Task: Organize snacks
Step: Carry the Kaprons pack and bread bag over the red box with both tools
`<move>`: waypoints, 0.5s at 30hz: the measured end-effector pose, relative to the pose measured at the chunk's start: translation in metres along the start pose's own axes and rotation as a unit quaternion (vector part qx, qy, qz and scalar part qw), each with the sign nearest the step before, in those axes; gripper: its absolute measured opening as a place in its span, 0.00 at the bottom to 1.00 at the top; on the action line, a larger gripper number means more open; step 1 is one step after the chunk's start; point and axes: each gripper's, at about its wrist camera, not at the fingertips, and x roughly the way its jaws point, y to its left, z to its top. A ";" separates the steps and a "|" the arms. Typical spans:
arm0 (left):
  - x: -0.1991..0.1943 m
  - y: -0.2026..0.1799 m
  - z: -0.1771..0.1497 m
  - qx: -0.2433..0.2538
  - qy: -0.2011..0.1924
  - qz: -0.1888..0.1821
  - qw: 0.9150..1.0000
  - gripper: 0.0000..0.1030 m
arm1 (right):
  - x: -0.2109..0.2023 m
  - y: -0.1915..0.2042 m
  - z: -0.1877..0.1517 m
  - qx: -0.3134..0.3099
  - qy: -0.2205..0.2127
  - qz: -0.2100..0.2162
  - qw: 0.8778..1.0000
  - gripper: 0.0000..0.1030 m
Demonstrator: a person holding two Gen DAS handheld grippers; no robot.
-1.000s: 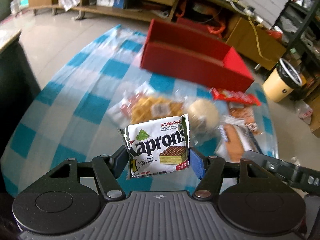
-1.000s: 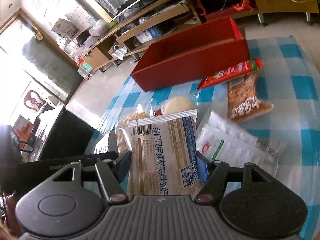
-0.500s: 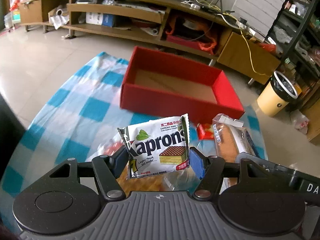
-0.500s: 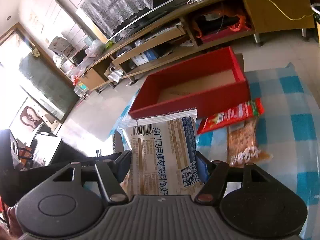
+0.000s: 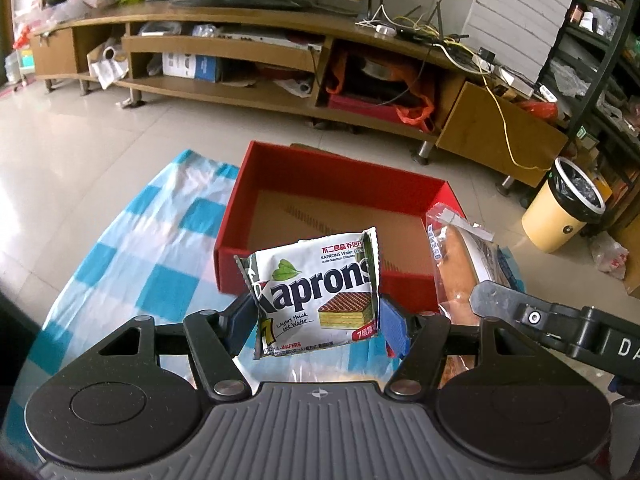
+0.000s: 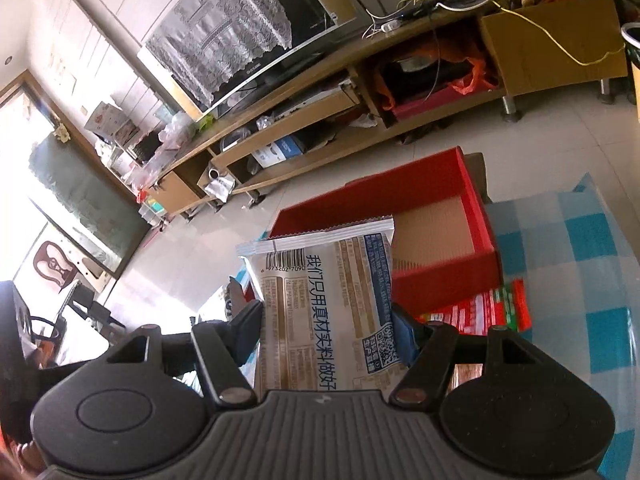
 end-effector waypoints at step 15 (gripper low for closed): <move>0.039 -0.015 0.032 0.015 -0.001 0.021 1.000 0.69 | 0.034 -0.007 0.043 0.007 -0.014 -0.012 1.000 0.62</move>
